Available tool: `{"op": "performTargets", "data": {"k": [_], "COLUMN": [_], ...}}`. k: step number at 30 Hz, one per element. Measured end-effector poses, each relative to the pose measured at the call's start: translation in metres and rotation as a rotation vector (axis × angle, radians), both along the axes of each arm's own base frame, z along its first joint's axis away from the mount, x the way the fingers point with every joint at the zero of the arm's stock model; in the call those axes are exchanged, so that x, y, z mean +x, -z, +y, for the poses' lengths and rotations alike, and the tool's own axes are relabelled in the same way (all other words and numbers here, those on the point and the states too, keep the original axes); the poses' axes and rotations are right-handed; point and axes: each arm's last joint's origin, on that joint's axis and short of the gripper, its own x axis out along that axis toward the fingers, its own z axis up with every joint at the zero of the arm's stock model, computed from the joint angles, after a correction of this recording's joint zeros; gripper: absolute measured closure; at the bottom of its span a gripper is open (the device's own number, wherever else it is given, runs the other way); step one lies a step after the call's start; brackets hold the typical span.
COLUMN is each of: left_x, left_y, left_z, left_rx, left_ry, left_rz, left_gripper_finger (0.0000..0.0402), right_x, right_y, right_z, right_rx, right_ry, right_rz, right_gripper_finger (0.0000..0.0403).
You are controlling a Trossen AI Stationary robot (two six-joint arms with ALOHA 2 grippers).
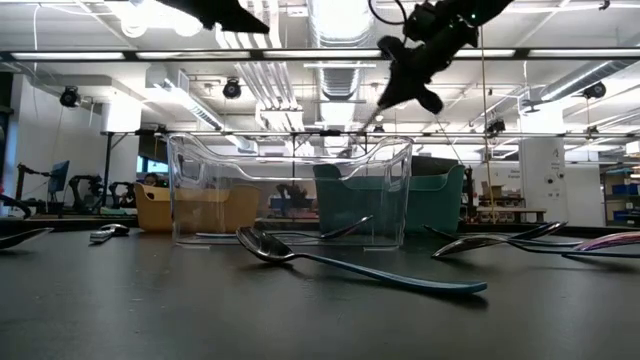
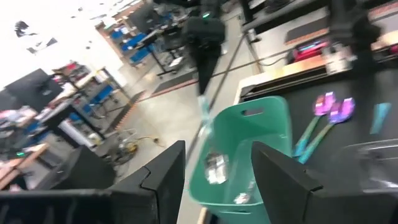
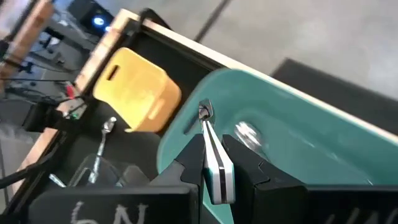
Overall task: Sort silverware by color (type)
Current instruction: Put the blue patterned spoon into the green bin
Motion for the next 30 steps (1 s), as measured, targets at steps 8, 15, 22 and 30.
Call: {"op": "performTargets", "data": {"k": [8, 15, 22, 30], "left_x": [-0.006, -0.023, -0.036, -0.041], "left_y": [0.006, 0.008, 0.009, 0.01], "left_z": [0.04, 0.072, 0.093, 0.099], "left_rx": [0.028, 0.026, 0.02, 0.015], "left_ry": [-0.163, -0.256, -0.314, -0.343], "left_rz": [0.014, 0.025, 0.015, 0.016], "left_gripper_finger": [0.0235, 0.0235, 0.0235, 0.0235], "right_x": [-0.024, -0.018, -0.004, 0.01], "right_y": [0.006, 0.015, 0.028, 0.031], "right_z": [-0.01, -0.019, -0.028, -0.024], "right_rx": [0.078, 0.063, 0.071, 0.071], "right_ry": [0.083, 0.12, 0.136, 0.115], "right_rz": [0.078, 0.074, 0.066, 0.049], "right_gripper_finger": [0.0375, 0.0375, 0.0375, 0.0375]}}
